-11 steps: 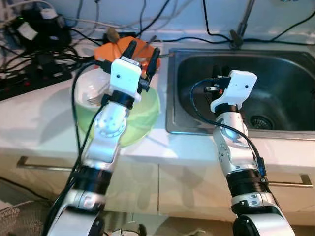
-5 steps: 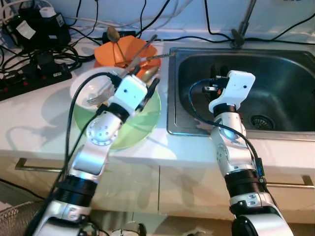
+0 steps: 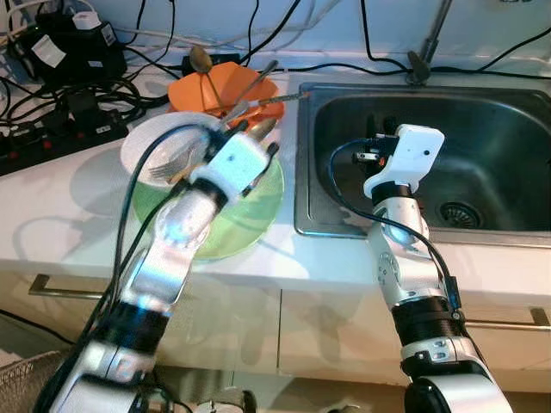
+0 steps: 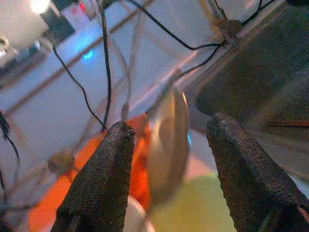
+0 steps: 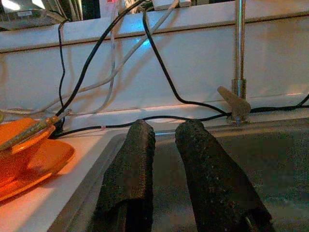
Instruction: Kitchen organization
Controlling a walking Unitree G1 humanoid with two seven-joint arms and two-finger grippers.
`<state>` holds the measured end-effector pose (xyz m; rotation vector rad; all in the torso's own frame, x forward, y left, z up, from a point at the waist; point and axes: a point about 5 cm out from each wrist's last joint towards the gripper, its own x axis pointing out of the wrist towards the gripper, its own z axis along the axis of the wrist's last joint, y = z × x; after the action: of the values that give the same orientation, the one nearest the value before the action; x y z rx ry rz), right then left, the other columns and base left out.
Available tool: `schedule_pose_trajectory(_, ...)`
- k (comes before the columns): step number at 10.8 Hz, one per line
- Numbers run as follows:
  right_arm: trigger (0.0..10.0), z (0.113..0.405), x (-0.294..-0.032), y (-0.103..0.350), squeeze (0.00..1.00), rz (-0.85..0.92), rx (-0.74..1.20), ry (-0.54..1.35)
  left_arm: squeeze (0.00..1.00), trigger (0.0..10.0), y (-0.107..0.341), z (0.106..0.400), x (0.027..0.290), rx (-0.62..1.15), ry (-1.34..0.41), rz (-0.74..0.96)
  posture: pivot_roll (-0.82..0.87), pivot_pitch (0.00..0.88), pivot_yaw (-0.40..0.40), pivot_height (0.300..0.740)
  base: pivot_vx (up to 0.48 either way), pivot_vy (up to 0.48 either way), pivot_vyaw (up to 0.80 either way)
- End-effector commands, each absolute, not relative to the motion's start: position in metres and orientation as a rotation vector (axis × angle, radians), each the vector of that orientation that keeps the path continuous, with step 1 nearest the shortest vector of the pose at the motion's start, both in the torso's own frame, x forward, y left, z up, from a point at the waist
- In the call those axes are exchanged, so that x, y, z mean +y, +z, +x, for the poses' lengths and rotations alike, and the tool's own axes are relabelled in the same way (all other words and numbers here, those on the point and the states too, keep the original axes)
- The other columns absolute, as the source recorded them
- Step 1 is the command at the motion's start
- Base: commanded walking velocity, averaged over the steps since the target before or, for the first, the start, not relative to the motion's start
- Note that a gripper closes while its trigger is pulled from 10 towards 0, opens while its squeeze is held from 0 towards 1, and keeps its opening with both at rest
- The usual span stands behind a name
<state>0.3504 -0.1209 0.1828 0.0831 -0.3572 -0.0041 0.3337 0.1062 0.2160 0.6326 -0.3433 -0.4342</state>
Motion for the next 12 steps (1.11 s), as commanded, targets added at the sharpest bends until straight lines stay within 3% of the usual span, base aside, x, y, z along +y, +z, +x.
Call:
schedule_pose_trajectory(1, 10.0, 0.351, -0.12, 0.181, 0.0, 0.087, -0.35, -0.001, 0.0, 10.0, 0.223, 0.338, 0.097, -0.347, -0.458, 0.668, 0.07, 0.07, 0.034, 0.74, 0.0, 0.0, 0.0)
schedule_pose_trajectory(5, 10.0, 0.351, -0.122, 0.181, 0.0, 0.084, -0.351, -0.014, 0.0, 10.0, 0.229, 0.355, 0.086, -0.266, -0.435, 0.754, 0.05, 0.071, 0.046, 0.74, 0.0, 0.0, 0.0)
schedule_pose_trajectory(6, 10.0, 0.351, -0.123, 0.18, 0.0, 0.085, -0.348, -0.018, 0.0, 9.3, 0.226, 0.358, 0.091, -0.215, -0.418, 0.798, 0.05, 0.073, 0.046, 0.74, 0.0, 0.0, 0.0)
schedule_pose_trajectory(7, 10.0, 0.351, -0.122, 0.179, 0.0, 0.086, -0.347, -0.015, 0.0, 9.9, 0.228, 0.359, 0.093, -0.209, -0.402, 0.834, 0.06, 0.074, 0.045, 0.74, 0.0, 0.0, 0.0)
schedule_pose_trajectory(8, 10.0, 0.351, -0.121, 0.179, 0.0, 0.087, -0.347, -0.013, 0.0, 8.9, 0.23, 0.359, 0.094, -0.207, -0.391, 0.853, 0.06, 0.075, 0.045, 0.74, 0.0, 0.0, 0.0)
schedule_pose_trajectory(9, 10.0, 0.351, -0.121, 0.18, 0.0, 0.088, -0.347, -0.013, 0.0, 3.0, 0.232, 0.359, 0.093, -0.206, -0.388, 0.845, 0.06, 0.075, 0.046, 0.74, 0.0, 0.0, 0.0)
schedule_pose_trajectory(10, 10.0, 0.351, -0.121, 0.18, 0.0, 0.089, -0.348, -0.015, 0.0, 0.0, 0.233, 0.359, 0.091, -0.213, -0.384, 0.837, 0.06, 0.075, 0.047, 0.74, 0.0, 0.0, 0.0)
schedule_pose_trajectory(12, 10.0, 0.351, -0.121, 0.179, 0.0, 0.088, -0.346, -0.016, 0.0, 0.0, 0.23, 0.358, 0.088, -0.204, -0.405, 0.821, 0.06, 0.076, 0.046, 0.74, 0.0, 0.0, 0.0)
